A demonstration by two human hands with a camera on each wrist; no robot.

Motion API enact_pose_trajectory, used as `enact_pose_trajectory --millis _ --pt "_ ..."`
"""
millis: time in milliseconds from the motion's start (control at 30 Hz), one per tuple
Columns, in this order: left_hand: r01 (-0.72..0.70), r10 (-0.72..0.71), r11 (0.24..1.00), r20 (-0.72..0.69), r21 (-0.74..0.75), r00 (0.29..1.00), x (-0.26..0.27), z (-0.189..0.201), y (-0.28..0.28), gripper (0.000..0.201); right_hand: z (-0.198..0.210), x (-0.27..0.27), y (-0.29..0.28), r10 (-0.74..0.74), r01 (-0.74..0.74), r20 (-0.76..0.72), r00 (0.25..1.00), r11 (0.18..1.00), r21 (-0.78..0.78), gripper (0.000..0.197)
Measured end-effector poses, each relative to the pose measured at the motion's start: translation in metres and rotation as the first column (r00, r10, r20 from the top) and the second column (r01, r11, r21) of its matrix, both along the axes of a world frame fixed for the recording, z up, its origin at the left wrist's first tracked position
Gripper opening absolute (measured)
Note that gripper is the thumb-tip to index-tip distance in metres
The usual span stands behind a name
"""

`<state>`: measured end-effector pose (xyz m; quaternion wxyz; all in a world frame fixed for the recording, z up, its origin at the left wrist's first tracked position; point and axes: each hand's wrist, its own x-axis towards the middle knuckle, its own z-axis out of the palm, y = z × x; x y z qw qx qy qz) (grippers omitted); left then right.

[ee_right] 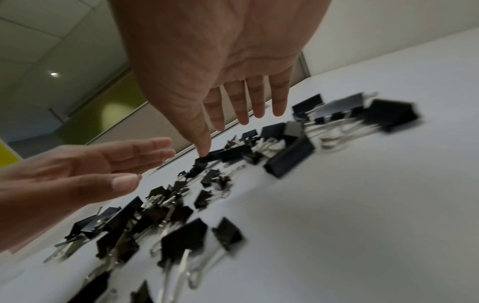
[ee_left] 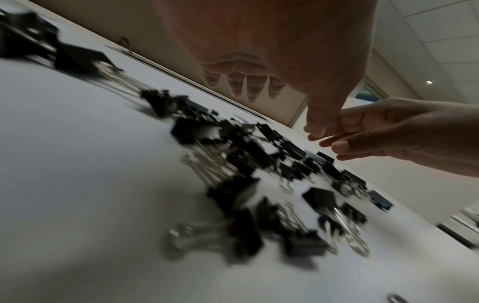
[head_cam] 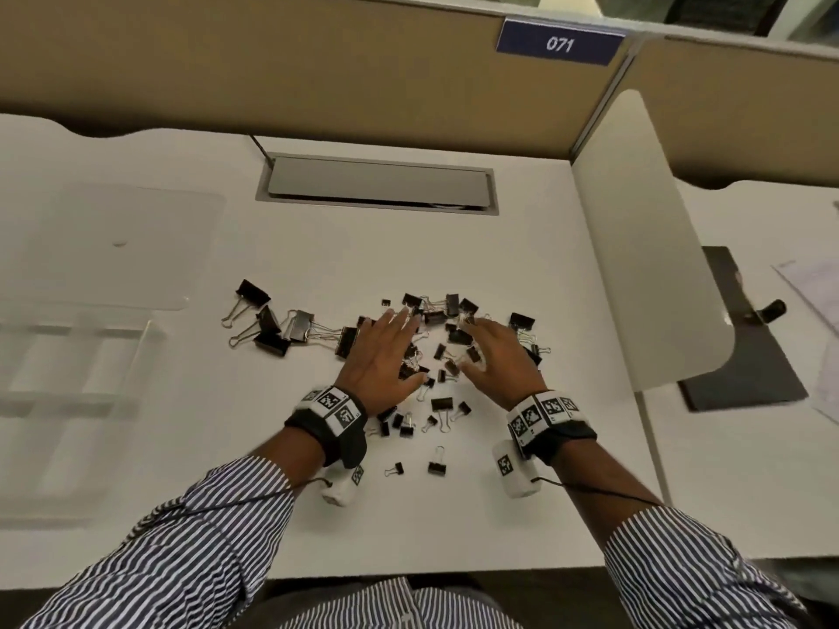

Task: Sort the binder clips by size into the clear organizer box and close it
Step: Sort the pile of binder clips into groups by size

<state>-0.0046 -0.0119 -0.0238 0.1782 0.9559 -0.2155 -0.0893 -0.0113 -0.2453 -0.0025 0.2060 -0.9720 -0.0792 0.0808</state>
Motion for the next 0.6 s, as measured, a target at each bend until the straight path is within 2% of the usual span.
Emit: enact_pose_trajectory --millis 167,333,600 --pt "0.067 -0.067 0.998 -0.037 0.003 0.997 -0.007 -0.002 -0.035 0.09 -0.005 -0.026 -0.039 -0.124 0.124 -0.043 0.991 0.992 -0.008 0.067" --pt "0.134 -0.134 0.99 -0.016 0.048 0.991 -0.012 -0.006 -0.052 0.089 -0.007 -0.036 -0.073 -0.205 0.205 -0.029 0.978 0.979 -0.001 0.065" --pt "0.128 -0.127 0.99 -0.01 0.06 0.992 -0.004 -0.004 -0.069 0.084 -0.006 -0.016 -0.078 -0.216 0.216 -0.048 0.975 0.976 -0.003 0.054"
